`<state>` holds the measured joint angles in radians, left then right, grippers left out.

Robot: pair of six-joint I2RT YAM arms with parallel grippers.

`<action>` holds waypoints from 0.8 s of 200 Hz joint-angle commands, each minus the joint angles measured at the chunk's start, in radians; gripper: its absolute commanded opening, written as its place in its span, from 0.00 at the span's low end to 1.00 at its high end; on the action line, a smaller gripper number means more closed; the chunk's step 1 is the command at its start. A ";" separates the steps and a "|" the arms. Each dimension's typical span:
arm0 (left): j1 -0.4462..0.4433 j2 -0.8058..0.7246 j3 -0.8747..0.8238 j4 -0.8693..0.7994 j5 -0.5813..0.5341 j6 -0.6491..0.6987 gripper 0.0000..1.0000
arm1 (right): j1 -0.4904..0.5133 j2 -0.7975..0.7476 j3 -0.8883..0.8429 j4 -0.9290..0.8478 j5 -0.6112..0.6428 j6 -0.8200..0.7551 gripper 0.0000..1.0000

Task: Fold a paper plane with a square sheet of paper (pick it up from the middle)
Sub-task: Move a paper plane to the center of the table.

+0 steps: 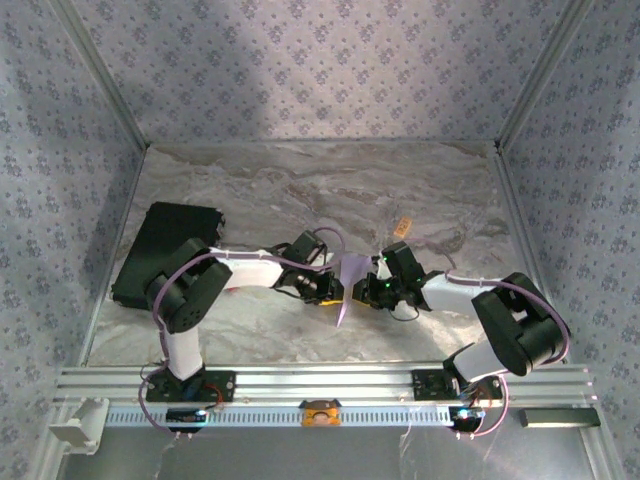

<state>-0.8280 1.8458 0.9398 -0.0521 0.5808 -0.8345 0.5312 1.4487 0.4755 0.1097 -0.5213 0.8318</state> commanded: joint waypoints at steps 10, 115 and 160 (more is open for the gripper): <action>-0.028 0.029 0.018 0.022 0.041 0.013 0.19 | 0.003 0.009 -0.017 0.001 -0.021 0.015 0.18; -0.043 0.020 0.004 0.107 0.048 -0.037 0.20 | -0.025 0.000 -0.080 0.063 -0.032 0.060 0.17; -0.043 0.017 -0.013 0.153 0.047 -0.065 0.19 | -0.052 -0.001 -0.109 0.120 -0.065 0.086 0.17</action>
<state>-0.8642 1.8622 0.9394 0.0498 0.6075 -0.8810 0.4931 1.4490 0.3954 0.2340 -0.5762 0.8944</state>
